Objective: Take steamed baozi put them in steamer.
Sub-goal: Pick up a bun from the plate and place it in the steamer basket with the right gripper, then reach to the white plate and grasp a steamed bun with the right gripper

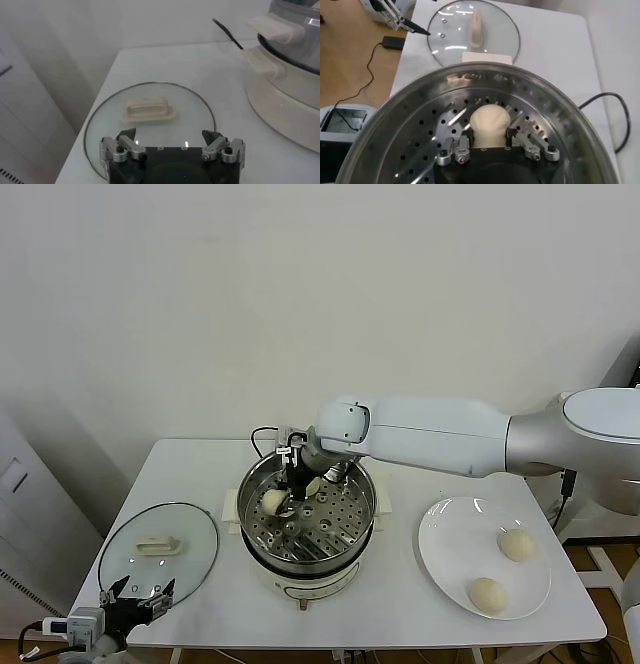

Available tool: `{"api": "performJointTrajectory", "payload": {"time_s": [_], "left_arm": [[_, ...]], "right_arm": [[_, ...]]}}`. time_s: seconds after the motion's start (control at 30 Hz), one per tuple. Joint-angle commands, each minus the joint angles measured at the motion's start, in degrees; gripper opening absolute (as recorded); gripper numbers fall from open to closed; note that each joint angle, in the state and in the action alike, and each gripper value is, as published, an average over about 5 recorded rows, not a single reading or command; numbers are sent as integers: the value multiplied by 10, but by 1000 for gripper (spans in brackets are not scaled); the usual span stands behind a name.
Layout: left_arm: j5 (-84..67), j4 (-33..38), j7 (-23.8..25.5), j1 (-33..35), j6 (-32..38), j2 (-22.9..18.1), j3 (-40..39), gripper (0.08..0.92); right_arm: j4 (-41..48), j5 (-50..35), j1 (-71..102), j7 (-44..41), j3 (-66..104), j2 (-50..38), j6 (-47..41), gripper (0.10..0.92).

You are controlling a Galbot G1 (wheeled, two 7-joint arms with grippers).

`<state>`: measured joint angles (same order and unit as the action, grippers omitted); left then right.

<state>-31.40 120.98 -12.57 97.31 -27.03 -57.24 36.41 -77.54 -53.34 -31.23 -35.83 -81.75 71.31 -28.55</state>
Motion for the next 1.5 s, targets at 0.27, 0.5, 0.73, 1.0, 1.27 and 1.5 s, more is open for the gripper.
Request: {"api": "performJointTrajectory", "payload": {"time_s": [0.27,0.5,0.73,1.0,1.27,1.5], "left_arm": [[0,-1,0,1,0,-1,0,823],[-2,1,2,7,4,7,5,823],[-10,4,7,17,14,17,11,823],[-6,8,5,14,10,15,9,823],[-6,15,5,16,9,12,13,823],[-6,18,4,18,8,11,13,823]], "right_arm": [[3,-8,11,15,17,-1,-8,619],[-43,6,-100,-78,-2,-104,13,798],[-110,91,-225,-212,-87,-246,77,822],[-120,235,-205,-299,-109,-397,161,823],[-108,315,-118,-321,-72,-450,205,823],[-96,371,-5,-322,3,-469,223,823]]}}
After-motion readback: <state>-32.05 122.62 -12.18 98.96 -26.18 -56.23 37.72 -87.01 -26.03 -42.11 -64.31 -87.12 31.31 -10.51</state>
